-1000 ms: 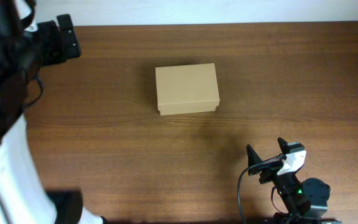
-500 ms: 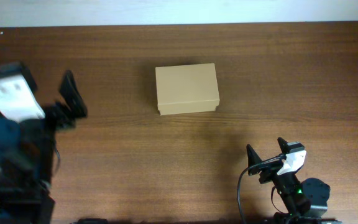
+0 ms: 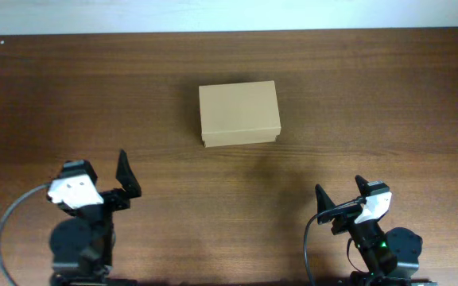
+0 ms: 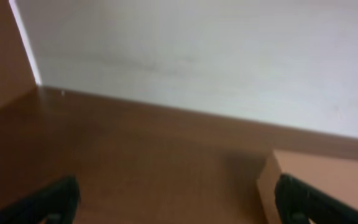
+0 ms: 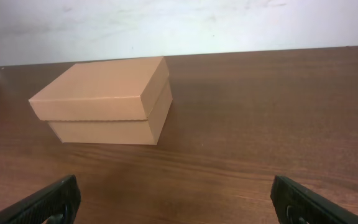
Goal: Pack container
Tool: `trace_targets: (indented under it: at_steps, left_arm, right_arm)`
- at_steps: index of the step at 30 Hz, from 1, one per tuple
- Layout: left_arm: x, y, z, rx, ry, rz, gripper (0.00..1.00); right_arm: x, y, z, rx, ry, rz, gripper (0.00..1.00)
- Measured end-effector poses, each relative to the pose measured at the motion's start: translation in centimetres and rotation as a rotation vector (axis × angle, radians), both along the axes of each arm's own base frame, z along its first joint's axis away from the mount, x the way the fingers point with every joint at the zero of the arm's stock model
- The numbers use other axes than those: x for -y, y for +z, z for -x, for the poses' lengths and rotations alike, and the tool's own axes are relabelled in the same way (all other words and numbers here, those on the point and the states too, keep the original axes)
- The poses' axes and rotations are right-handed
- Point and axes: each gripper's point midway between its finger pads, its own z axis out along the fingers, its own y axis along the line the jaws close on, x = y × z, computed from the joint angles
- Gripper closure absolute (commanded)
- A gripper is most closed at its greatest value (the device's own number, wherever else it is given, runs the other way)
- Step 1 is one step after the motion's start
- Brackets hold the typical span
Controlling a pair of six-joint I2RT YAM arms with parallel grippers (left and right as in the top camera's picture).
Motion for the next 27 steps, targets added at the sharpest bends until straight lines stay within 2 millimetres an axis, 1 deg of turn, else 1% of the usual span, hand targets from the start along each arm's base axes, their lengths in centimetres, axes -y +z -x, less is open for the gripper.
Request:
trace_targets:
  at_steps: [4, 9, 15, 20, 27]
  left_arm:
    - [0.0, -2.8, -0.2, 0.037, 0.000, 0.001, 0.00]
    - [0.0, -6.7, -0.2, -0.002, 0.000, 0.000, 0.00]
    - [0.0, -9.8, 0.0, -0.039, 0.000, -0.002, 0.00]
    - [0.0, -13.2, 0.3, -0.088, 0.000, -0.004, 0.00]
    - [-0.2, -13.2, 0.3, -0.082, 0.009, -0.003, 0.00]
  right_arm:
    - [0.0, 0.0, 0.0, 0.000, 0.002, -0.001, 0.01]
    - [0.0, 0.0, 0.0, 0.000, 0.003, -0.001, 0.01]
    - [0.0, 0.0, 0.0, 0.000, 0.003, 0.000, 0.01]
    - [0.0, 0.0, 0.0, 0.000, 0.003, 0.000, 0.01]
    - [0.0, 0.0, 0.0, 0.000, 0.003, 0.000, 0.01]
